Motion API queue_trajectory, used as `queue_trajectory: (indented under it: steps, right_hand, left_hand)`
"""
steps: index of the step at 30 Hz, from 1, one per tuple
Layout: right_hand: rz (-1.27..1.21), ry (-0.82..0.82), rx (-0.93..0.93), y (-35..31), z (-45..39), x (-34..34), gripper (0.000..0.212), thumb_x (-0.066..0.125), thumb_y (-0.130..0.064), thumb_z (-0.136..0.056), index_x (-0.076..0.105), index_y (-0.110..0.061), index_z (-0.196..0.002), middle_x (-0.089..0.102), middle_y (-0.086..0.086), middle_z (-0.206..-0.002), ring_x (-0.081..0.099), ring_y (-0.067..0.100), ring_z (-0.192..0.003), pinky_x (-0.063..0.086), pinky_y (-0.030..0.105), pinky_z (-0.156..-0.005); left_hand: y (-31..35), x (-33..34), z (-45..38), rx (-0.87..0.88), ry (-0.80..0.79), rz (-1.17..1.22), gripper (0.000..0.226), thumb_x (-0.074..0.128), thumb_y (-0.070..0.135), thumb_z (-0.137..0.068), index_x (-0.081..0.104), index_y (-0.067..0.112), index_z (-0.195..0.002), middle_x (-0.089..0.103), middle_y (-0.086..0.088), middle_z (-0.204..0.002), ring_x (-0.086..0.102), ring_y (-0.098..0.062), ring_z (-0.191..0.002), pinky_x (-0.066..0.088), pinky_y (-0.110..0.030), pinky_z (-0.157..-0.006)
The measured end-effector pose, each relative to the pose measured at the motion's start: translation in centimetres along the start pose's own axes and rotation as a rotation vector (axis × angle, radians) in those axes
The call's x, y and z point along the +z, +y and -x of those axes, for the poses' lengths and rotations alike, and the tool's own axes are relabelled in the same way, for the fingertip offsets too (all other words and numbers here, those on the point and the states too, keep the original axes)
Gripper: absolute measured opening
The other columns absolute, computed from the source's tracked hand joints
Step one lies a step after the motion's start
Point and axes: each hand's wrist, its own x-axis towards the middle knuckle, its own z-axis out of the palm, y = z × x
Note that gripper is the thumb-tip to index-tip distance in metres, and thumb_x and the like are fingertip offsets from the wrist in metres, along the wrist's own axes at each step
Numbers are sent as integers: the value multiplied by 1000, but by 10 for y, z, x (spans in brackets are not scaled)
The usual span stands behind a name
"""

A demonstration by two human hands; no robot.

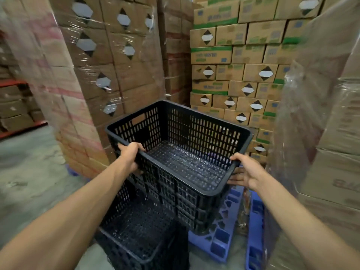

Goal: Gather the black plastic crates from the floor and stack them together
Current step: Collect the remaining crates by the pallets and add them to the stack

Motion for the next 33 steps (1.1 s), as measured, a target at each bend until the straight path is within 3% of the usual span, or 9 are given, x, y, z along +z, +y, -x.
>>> queue_trajectory:
  steps: [5, 10, 13, 19, 21, 25, 28, 30, 33]
  right_hand:
    - [41, -25, 20, 11, 26, 52, 61, 66, -21, -83, 37, -34, -136, 55, 19, -90, 63, 36, -67, 60, 53, -70]
    - [144, -22, 9, 36, 42, 115, 34, 66, -21, -85, 40, -30, -105, 58, 18, -83, 64, 34, -58, 60, 55, -70]
    - [175, -9, 35, 60, 51, 153, 22, 63, -21, -87, 44, -28, -95, 58, 18, -82, 65, 33, -55, 61, 53, -68]
    - [122, 122, 62, 116, 51, 210, 49, 56, -21, -89, 43, -25, -137, 62, 21, -103, 66, 41, -81, 61, 50, -68]
    - [91, 193, 52, 133, 50, 220, 60, 56, -19, -90, 36, -27, -146, 66, 18, -109, 69, 43, -83, 60, 51, -66]
    - [74, 226, 21, 153, 49, 232, 40, 56, -19, -93, 50, -26, -133, 70, 8, -94, 73, 39, -78, 59, 60, -69]
    - [67, 261, -11, 153, 47, 236, 30, 55, -21, -95, 54, -30, -124, 69, -3, -85, 74, 30, -62, 60, 46, -52]
    - [70, 265, -53, 150, 42, 238, 38, 54, -21, -96, 52, -37, -130, 70, -8, -85, 74, 27, -60, 57, 39, -47]
    - [77, 235, -72, 145, 34, 241, 50, 54, -26, -98, 39, -38, -145, 69, -9, -93, 75, 26, -66, 55, 36, -43]
  left_hand:
    - [0, -69, 7, -41, 43, -32, 112, 54, 7, -68, -13, 42, -150, 28, -14, -154, 44, -44, -124, 47, -57, -77]
    - [-7, -149, -3, -110, -3, -67, 104, 54, 11, -72, -8, 39, -151, 27, -14, -154, 48, -44, -114, 47, -57, -70]
    - [-12, -196, -9, -152, -32, -99, 108, 56, 14, -76, -20, 44, -148, 31, -13, -151, 51, -43, -110, 47, -57, -74]
    - [-38, -249, -31, -191, -127, -99, 95, 59, 20, -82, -2, 27, -154, 38, -17, -150, 52, -45, -119, 50, -50, -73]
    - [-52, -256, -35, -200, -119, -66, 98, 59, 17, -84, -7, 30, -155, 41, -12, -146, 54, -43, -117, 52, -53, -77]
    - [-73, -269, -46, -233, -125, 43, 114, 61, 9, -86, -30, 50, -142, 43, -12, -141, 57, -41, -115, 52, -61, -84]
    - [-73, -268, -63, -269, -194, 43, 99, 63, 11, -86, -4, 32, -155, 41, -9, -147, 53, -39, -121, 57, -51, -70]
    - [-76, -268, -74, -292, -206, 34, 88, 62, 13, -87, 9, 23, -157, 36, -12, -154, 50, -39, -127, 54, -49, -74]
    - [-72, -266, -84, -283, -206, 16, 99, 64, 17, -88, -7, 31, -155, 36, -11, -154, 50, -39, -127, 52, -55, -85]
